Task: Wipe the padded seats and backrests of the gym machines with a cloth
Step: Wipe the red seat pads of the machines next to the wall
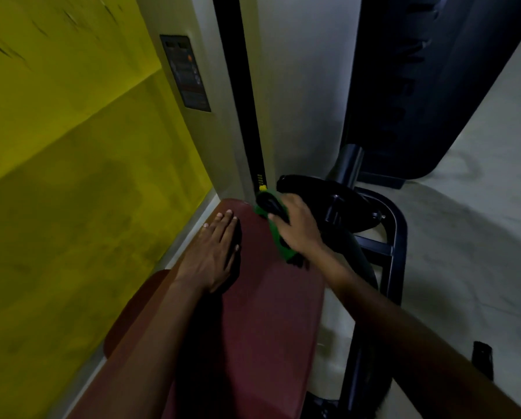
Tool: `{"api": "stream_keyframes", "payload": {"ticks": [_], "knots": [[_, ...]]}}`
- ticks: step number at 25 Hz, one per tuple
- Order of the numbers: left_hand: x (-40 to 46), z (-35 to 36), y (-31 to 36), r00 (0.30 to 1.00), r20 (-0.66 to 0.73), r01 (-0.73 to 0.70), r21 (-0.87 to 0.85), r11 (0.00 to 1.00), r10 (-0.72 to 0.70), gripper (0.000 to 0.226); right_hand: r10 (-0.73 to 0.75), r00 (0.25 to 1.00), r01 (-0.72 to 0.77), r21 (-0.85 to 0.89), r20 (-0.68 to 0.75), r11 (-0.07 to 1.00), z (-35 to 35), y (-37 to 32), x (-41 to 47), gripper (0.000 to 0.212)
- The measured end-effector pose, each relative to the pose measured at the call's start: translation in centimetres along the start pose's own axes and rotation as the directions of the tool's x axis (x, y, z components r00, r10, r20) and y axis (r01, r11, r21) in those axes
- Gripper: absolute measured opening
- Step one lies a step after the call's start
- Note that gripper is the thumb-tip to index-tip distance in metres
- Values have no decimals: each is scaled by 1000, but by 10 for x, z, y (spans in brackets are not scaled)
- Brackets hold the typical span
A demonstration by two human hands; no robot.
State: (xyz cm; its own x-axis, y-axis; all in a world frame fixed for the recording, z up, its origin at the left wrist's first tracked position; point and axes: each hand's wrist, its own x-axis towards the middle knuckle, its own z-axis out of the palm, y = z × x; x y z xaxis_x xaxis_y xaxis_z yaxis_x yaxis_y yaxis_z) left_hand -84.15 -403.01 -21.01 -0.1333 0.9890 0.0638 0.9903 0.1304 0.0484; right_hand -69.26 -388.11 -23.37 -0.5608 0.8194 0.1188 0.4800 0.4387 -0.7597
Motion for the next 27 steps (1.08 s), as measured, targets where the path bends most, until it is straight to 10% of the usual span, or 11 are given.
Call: {"api": "stream_keyframes", "payload": {"ticks": [6, 19, 27], "knots": [[9, 5, 0, 999, -50, -12, 35, 999, 14, 60, 152, 895, -297, 305, 420, 905, 1, -29, 79, 16], [8, 5, 3, 996, -88, -6, 27, 1000, 8, 59, 172, 887, -297, 245, 429, 923, -6, -19, 75, 16], [8, 5, 4, 995, -95, -3, 26, 1000, 5, 60, 267, 869, -164, -267, 416, 950, -32, 32, 32, 29]]}}
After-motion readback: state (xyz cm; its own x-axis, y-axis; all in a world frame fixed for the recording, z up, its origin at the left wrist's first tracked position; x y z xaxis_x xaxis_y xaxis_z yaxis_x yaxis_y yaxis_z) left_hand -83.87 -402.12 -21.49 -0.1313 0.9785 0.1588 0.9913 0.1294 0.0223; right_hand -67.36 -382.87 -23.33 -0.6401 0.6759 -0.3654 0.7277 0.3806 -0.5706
